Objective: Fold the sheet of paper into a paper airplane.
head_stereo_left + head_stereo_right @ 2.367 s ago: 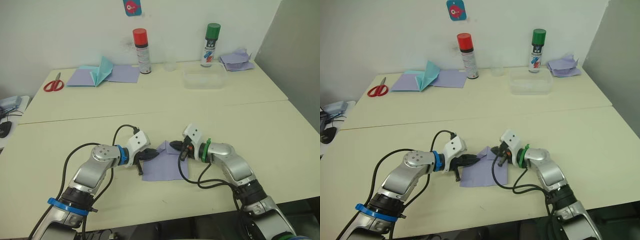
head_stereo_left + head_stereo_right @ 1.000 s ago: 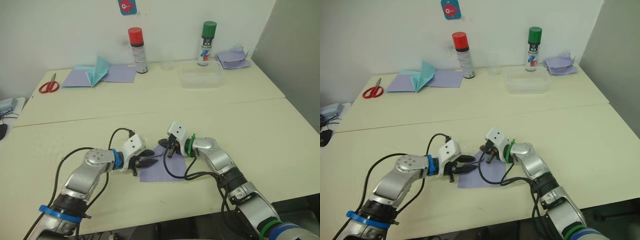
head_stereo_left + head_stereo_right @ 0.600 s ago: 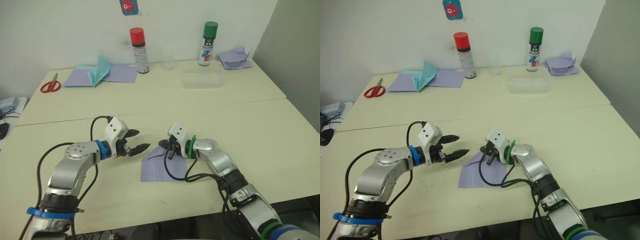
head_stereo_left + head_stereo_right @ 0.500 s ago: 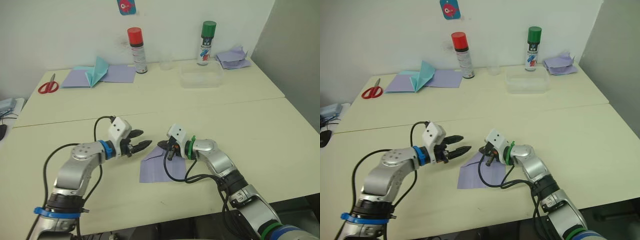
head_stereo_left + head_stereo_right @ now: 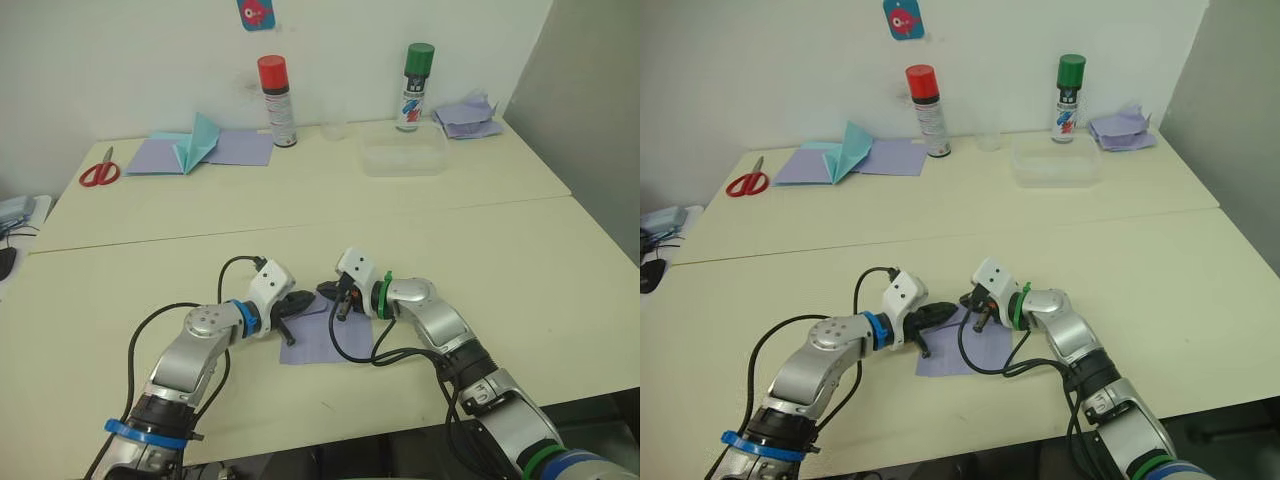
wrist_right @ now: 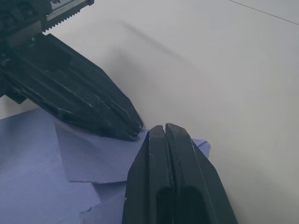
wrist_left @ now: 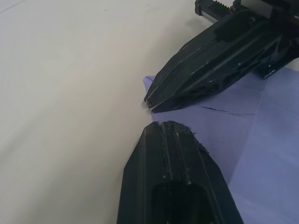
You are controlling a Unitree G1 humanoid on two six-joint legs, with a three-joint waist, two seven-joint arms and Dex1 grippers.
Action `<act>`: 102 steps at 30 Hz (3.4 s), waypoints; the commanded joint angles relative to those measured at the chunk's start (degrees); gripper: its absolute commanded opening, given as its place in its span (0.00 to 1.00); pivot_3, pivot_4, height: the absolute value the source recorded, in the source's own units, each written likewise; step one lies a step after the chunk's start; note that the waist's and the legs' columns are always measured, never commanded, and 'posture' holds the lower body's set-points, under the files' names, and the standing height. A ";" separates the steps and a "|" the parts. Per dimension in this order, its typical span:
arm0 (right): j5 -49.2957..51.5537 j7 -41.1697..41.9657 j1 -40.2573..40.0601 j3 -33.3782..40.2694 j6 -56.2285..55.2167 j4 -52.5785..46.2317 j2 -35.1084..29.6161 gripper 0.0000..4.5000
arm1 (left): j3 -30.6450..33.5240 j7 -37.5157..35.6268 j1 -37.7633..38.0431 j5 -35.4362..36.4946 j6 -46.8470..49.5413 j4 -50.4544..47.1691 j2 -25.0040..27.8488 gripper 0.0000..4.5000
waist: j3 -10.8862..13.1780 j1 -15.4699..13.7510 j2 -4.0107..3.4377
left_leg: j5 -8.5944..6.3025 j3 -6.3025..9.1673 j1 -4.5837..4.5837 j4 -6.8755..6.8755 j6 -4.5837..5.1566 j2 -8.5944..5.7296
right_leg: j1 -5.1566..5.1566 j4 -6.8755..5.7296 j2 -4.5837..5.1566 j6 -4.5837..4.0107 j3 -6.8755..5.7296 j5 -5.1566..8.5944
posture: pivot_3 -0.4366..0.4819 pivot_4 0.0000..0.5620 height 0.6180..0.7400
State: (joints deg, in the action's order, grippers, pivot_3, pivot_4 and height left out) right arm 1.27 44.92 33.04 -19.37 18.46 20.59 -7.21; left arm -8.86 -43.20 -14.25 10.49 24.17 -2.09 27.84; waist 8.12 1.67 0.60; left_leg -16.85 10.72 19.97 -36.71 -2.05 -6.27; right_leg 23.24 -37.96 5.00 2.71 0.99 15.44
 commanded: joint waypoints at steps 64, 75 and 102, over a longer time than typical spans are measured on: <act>-1.69 -11.22 -2.35 2.59 2.65 0.89 3.07 0.00 | -2.47 -3.00 6.59 -2.58 -3.82 -1.97 5.32 0.00 | -0.14 -0.01 -0.12 | -0.17 0.05 -0.18 -0.02 0.01 0.04 | -0.01 -0.01 -0.05 0.00 -0.01 0.00 | 0.48 0.27 1.00; -0.22 -13.93 -2.43 6.67 -0.18 1.18 3.07 0.00 | -2.80 -3.70 5.33 -3.09 -4.10 -0.68 5.32 0.00 | -0.16 -0.25 -0.13 | -0.17 0.07 -0.17 -0.08 0.01 0.01 | -0.04 -0.02 -0.05 -0.01 -0.02 0.00 | 0.48 0.27 1.00; 1.30 1.14 -8.63 -2.46 3.48 -14.74 -7.72 0.00 | -3.96 -4.55 -2.00 -2.81 -5.53 2.59 -0.29 0.00 | -0.09 -1.05 -0.13 | -0.17 0.07 -0.08 -0.15 0.02 -0.01 | -0.04 0.03 -0.03 0.01 -0.04 0.01 | 0.48 0.27 1.00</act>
State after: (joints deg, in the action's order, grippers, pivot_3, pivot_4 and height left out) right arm 3.40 46.13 24.13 -21.68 21.69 5.94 -14.15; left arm -11.98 -47.96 -15.63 8.23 18.46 0.25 27.87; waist 8.03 0.62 0.47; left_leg -17.02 10.79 19.89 -36.86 -2.03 -6.28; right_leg 23.20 -37.93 4.97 2.72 0.95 15.44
